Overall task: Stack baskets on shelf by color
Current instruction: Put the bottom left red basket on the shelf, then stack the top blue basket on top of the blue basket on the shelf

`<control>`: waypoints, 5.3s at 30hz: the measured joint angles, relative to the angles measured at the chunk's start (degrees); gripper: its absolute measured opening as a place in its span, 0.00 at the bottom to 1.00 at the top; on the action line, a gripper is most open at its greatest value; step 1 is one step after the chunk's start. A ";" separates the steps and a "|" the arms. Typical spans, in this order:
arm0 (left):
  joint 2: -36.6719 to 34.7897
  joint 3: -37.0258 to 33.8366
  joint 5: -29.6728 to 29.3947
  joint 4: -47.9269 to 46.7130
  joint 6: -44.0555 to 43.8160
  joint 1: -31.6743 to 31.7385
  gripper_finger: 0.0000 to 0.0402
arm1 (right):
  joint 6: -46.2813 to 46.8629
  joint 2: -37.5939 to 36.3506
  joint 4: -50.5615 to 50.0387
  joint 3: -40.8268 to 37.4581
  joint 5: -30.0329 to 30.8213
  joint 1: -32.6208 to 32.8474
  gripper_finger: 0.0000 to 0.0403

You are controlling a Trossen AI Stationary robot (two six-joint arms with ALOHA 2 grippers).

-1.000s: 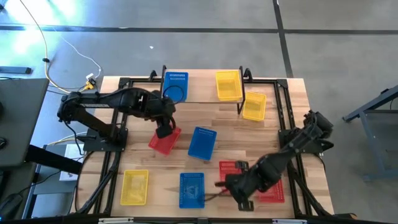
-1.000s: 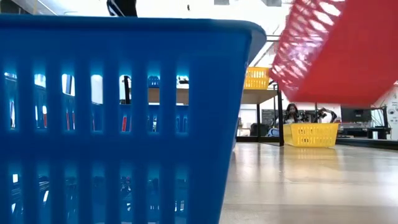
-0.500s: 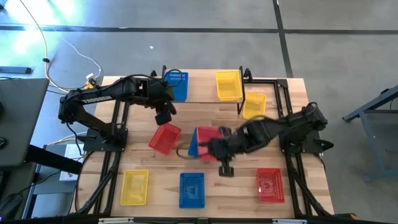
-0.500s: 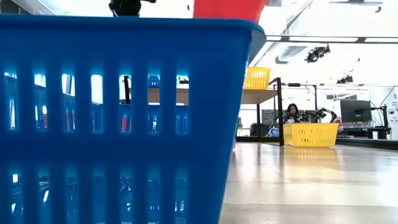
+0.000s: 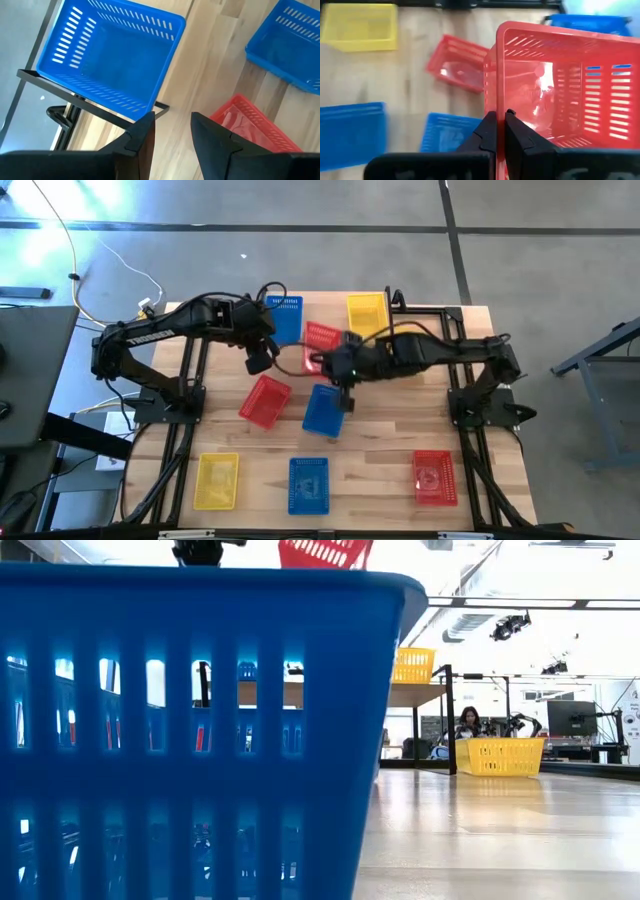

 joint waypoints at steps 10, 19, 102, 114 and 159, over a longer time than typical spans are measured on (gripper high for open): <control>-0.07 0.00 0.00 0.00 -0.06 -0.02 0.29 | -13.31 0.86 1.08 -0.12 1.09 -8.32 0.00; -0.07 0.00 -0.02 -0.27 -1.04 0.00 0.29 | -18.91 5.64 1.16 -0.13 2.55 -13.86 0.00; 0.54 0.07 7.63 10.36 -6.54 -21.63 0.29 | 6.30 7.28 -21.34 23.22 6.03 -14.48 0.24; 2.58 0.04 10.34 12.72 -8.83 -25.42 0.34 | 8.40 1.56 -24.44 22.80 5.85 -11.02 0.24; 29.68 0.00 11.26 23.02 6.60 -28.57 0.34 | 8.32 -5.60 -29.31 22.73 5.85 -9.16 0.24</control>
